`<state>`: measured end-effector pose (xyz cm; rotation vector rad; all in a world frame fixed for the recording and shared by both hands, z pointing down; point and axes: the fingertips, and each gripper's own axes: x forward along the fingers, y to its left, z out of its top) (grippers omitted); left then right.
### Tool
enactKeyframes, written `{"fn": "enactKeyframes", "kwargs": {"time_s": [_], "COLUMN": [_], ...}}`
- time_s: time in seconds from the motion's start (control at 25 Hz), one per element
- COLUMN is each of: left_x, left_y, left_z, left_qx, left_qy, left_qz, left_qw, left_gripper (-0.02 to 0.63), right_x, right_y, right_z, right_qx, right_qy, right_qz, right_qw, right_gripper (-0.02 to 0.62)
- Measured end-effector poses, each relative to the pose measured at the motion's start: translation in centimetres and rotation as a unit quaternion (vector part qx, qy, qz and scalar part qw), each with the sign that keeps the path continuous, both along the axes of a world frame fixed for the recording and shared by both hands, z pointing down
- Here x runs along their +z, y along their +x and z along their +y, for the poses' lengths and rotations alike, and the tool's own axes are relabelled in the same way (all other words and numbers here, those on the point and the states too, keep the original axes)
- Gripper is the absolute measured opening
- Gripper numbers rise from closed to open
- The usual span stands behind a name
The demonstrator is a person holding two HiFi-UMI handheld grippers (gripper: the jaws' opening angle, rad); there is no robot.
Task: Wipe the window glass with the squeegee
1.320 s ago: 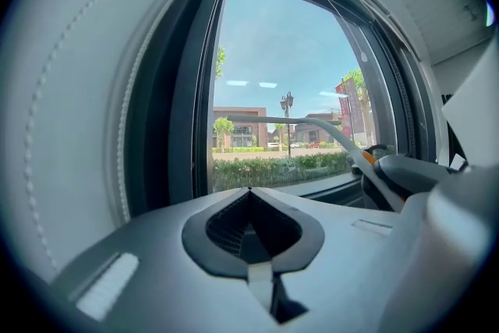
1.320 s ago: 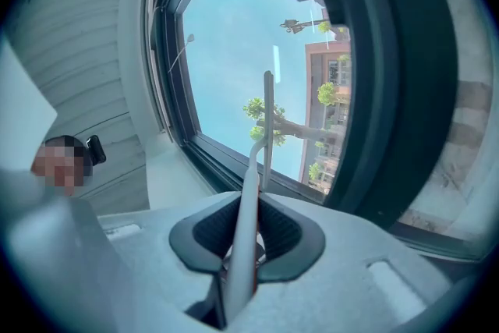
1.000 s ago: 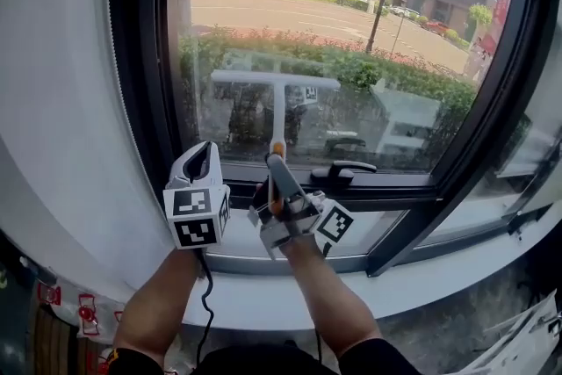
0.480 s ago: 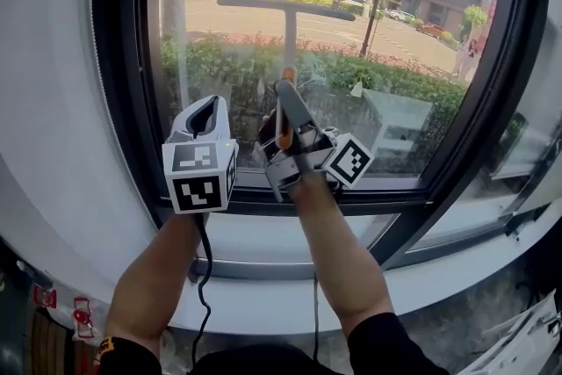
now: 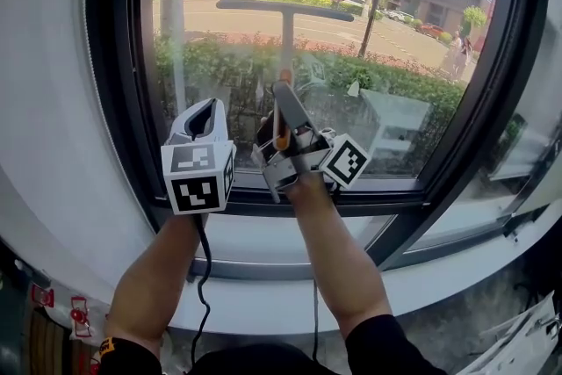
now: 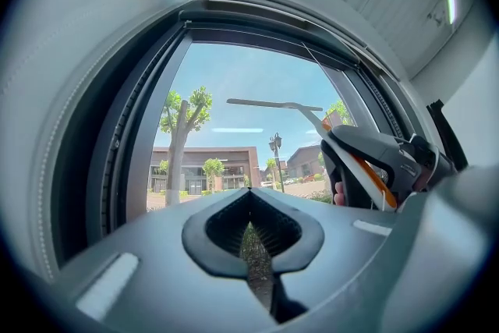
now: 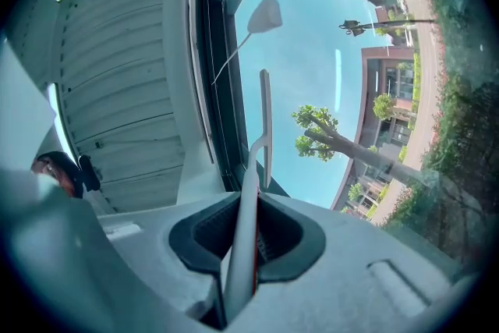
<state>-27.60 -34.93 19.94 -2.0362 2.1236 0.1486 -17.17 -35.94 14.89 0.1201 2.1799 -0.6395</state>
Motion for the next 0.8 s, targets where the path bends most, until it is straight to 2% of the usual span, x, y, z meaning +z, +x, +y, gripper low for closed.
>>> {"fn": "enactKeyframes", "kwargs": {"time_s": [0.32,0.8], "left_x": [3.9,12.7], "left_y": [0.3,1.1], "left_z": [0.0,-0.1], "left_qx": [0.009,0.026], "left_qy": [-0.027,-0.103], "left_qz": [0.005,0.02], "left_qw": [0.9996,0.9942], "left_gripper": [0.017,0.017], "right_x": [6.1,16.3], "right_y": [-0.2,0.4], "right_z": [0.7,1.9], "right_qx": [0.005,0.009], "right_qy": [-0.03,-0.095], "right_qz": [0.011,0.034], "right_qw": [0.999,0.995], "right_gripper": [0.044,0.044]}}
